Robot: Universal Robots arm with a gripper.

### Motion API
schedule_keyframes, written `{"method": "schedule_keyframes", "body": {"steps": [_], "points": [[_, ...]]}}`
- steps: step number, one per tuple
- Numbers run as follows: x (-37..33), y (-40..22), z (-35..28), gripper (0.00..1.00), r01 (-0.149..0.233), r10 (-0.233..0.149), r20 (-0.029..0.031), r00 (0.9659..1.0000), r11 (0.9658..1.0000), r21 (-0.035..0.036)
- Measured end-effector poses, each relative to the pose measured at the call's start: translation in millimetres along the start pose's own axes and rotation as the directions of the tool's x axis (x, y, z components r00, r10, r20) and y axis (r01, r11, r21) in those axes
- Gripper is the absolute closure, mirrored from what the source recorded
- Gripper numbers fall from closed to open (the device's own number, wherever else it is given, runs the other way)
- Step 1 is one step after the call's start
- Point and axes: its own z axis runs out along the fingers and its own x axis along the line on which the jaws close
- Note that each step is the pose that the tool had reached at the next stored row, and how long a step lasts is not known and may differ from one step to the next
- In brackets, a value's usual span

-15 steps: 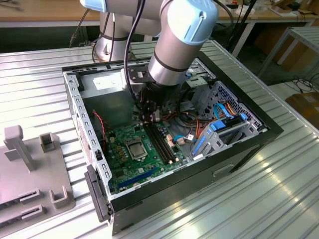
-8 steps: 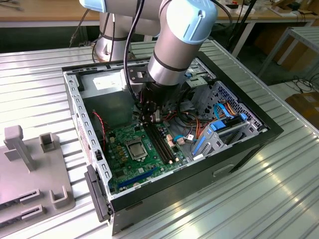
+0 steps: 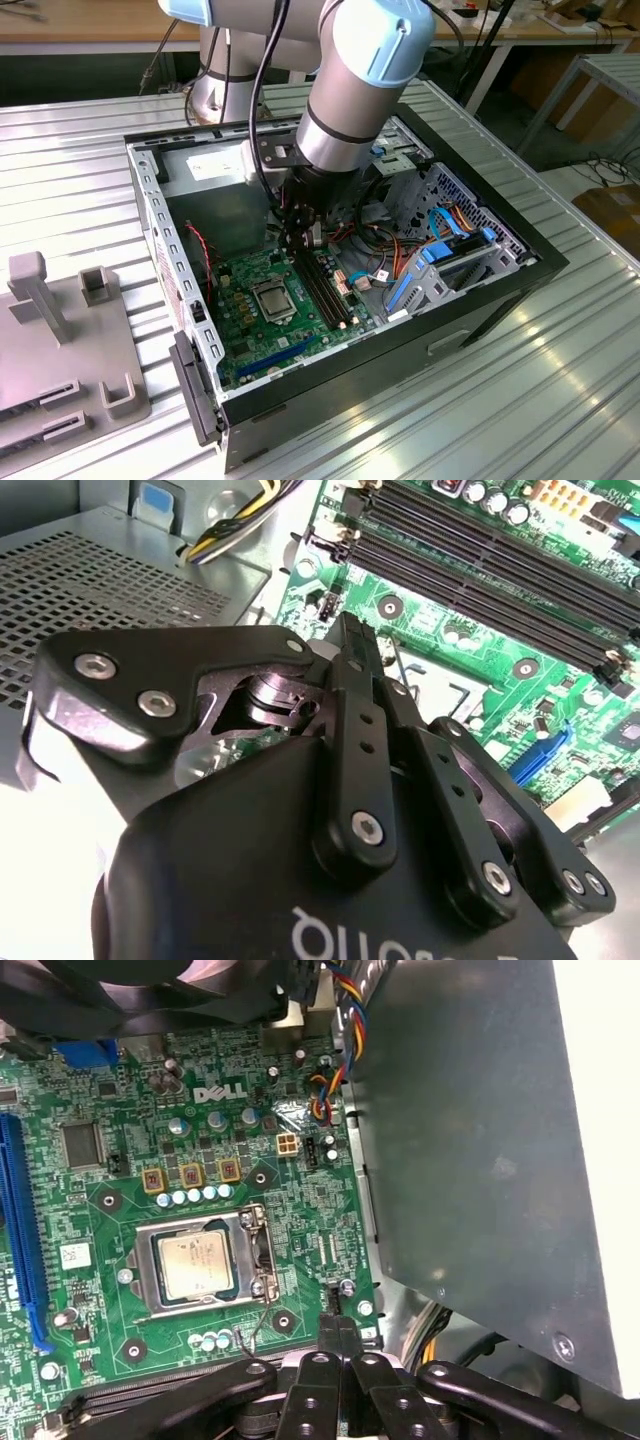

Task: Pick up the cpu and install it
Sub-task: 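Install the first cpu locking lever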

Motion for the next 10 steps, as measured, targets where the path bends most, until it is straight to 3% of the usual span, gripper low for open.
{"method": "schedule_keyframes", "body": {"steps": [5,6,7,8,10], "points": [[2.6,1.0,-0.2,0.89,0.008,-0.007,-0.0184,0.9998,1.0000,0.0019],[3.4,1.1,-0.2,0.89,0.010,-0.010,-0.0248,0.9996,1.0000,0.0026],[3.7,1.3,-0.2,0.89,0.012,-0.012,-0.0334,0.9994,0.9999,0.0035],[4.1,1.4,-0.2,0.89,0.016,-0.016,-0.0478,0.9987,0.9999,0.0050],[4.1,1.5,-0.2,0.89,0.023,-0.023,-0.0652,0.9976,0.9997,0.0065]]}}
